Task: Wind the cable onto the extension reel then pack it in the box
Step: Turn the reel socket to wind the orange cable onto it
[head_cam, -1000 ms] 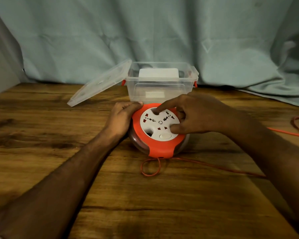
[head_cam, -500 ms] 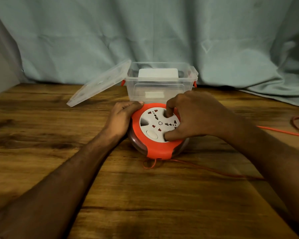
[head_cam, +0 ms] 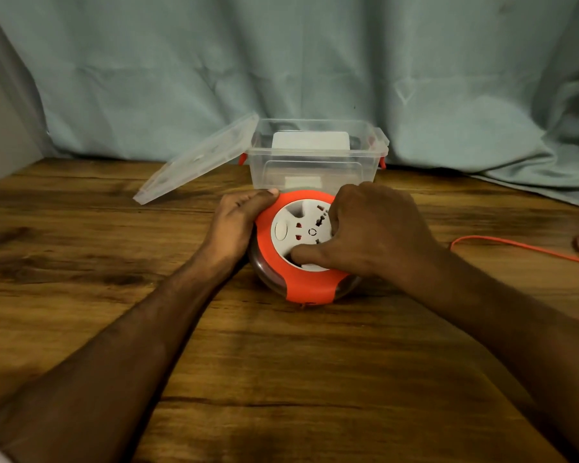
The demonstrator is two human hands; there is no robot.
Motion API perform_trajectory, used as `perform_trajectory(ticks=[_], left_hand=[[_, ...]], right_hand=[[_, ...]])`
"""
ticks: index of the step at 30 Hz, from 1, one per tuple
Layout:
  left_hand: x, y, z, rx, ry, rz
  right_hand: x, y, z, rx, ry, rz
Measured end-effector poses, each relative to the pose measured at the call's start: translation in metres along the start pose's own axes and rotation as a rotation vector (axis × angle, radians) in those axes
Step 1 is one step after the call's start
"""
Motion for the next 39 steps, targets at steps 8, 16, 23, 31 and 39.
perform_trajectory(ticks=[8,16,23,31,39], left_hand=[[-0.001,-0.001,-0.002,0.063,0.014,0.022],[-0.003,0.013,0.002,-0.030,0.061,0.001],[0.002,0.024,0.002,-0.181,0.154,-0.147],[0.004,0.029,0.003,-0.251,0.140,-0.181],[0.004,0.020,0.003,-0.147,0.057,0.014]], right_hand=[[0.007,0.004,-0.007,-0.051,-0.065,-0.018],[-0.011,0.005,0.006,-0.261,-0.047,0.282],[-0.065,-0.054,0.021,0.189,-0.319,0.943],[-0.008,-0.058,-0.001,0.738,0.287,0.754],[-0.035,-0.044,-0.008,0.917,0.352,0.406]])
Point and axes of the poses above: each hand's wrist, its own z-axis towards the middle knuckle, its own y-axis out of the back of the hand, x = y × z, the point moved 7 cm from there along z, towards the middle knuckle, and after that the axes turned 8 degrees about -z, right-handed, at the moved point
